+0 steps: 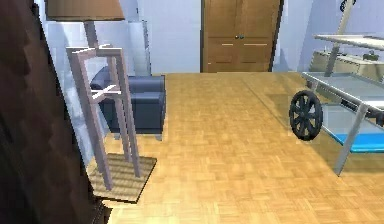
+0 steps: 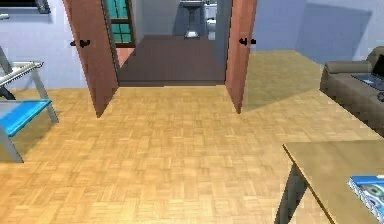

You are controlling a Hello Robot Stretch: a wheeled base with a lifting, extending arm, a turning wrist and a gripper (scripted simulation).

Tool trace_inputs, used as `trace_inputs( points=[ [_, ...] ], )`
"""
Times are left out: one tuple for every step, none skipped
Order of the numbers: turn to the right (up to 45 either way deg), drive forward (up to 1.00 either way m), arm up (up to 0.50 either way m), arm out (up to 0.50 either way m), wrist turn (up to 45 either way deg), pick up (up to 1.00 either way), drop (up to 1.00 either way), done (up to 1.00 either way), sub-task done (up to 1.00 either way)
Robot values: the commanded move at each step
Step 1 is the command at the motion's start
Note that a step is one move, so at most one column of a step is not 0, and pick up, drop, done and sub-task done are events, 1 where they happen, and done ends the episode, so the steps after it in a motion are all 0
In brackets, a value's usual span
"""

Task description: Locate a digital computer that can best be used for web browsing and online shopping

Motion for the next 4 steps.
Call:
trace_inputs(
  points=[
    [45.0, 0.00, 0.00, 0.00, 0.0, 0.00, 0.00, 0.00, 0.00],
    [36.0, 0.00, 0.00, 0.00, 0.0, 0.00, 0.00, 0.00, 0.00],
    [3.0, 0.00, 0.00, 0.00, 0.0, 0.00, 0.00, 0.00, 0.00],
    [0.0, 0.75, 0.00, 0.00, 0.0, 0.00, 0.00, 0.00, 0.00]
  ],
)
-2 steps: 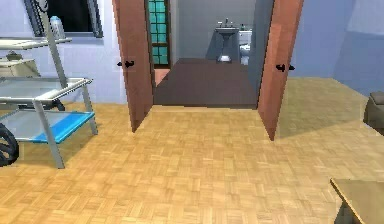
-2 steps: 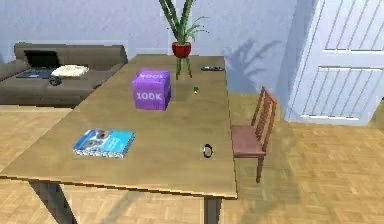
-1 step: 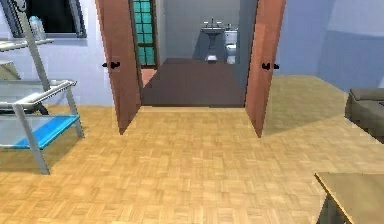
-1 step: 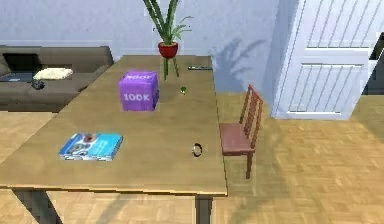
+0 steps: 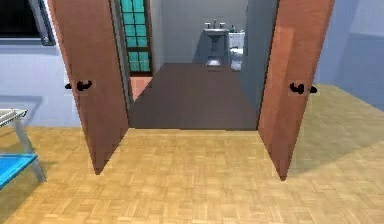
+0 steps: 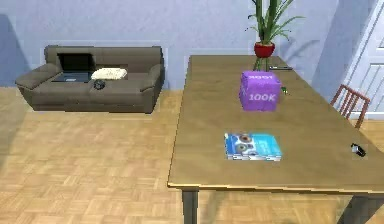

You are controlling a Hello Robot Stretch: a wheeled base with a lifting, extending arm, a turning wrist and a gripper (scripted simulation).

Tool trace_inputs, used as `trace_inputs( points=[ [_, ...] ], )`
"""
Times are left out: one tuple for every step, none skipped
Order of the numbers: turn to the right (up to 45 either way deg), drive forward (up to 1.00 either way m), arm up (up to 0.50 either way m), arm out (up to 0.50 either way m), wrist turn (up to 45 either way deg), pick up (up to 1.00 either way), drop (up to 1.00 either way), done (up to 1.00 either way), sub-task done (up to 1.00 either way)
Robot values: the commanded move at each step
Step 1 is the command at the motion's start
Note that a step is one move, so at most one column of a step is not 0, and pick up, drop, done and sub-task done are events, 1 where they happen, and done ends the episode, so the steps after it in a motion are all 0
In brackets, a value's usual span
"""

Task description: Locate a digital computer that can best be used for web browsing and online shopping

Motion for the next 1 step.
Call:
trace_inputs(
  points=[
    [27.0, 0.00, 0.00, 0.00, 0.0, 0.00, 0.00, 0.00, 0.00]
  ],
)
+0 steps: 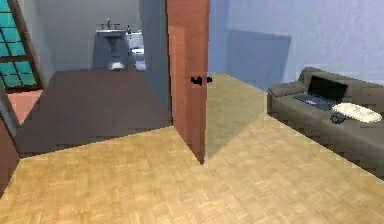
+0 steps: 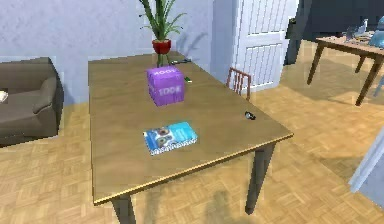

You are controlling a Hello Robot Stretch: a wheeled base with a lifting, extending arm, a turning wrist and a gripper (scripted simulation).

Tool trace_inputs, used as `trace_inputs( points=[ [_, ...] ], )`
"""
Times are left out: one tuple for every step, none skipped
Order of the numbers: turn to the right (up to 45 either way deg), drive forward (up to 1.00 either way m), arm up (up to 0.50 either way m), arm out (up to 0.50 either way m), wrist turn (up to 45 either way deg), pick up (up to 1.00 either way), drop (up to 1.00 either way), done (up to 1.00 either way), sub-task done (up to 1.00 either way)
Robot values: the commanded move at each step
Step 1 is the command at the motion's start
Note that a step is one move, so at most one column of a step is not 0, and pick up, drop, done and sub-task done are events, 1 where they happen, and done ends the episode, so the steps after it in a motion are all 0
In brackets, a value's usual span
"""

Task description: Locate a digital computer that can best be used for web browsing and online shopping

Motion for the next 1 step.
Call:
trace_inputs(
  points=[
    [0.0, 0.75, 0.00, 0.00, 0.0, 0.00, 0.00, 0.00, 0.00]
  ],
)
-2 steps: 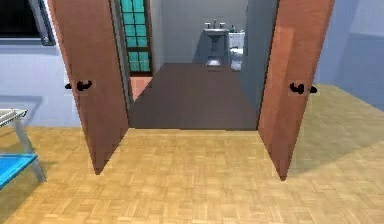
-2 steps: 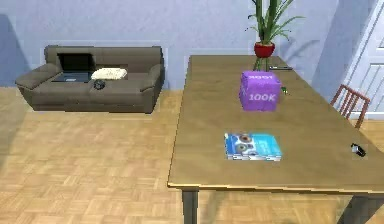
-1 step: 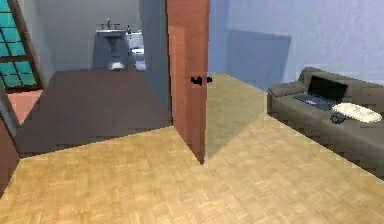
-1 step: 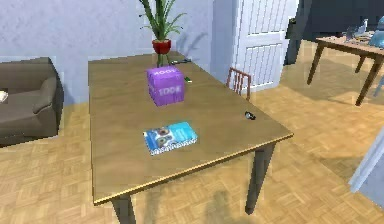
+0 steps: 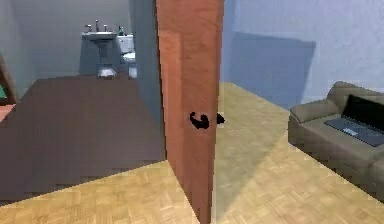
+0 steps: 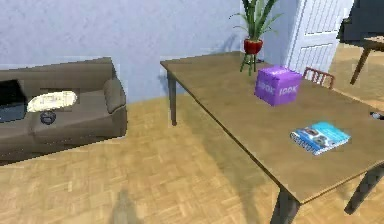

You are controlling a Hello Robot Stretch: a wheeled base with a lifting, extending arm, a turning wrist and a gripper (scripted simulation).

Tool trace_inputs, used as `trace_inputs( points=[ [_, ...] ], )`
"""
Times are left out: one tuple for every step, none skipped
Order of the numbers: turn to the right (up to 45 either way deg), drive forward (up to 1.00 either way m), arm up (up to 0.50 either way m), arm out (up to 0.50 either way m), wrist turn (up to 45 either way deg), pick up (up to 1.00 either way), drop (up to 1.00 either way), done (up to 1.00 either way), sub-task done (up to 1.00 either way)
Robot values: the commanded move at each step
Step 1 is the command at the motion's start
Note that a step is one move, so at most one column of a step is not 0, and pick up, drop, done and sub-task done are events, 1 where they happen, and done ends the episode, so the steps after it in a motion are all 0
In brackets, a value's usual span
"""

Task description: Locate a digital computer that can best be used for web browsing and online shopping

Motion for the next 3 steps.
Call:
trace_inputs(
  points=[
    [45.0, 0.00, 0.00, 0.00, 0.0, 0.00, 0.00, 0.00, 0.00],
    [12.0, 0.00, 0.00, 0.00, 0.0, 0.00, 0.00, 0.00, 0.00],
    [0.0, 1.00, 0.00, 0.00, 0.0, 0.00, 0.00, 0.00, 0.00]
  ],
)
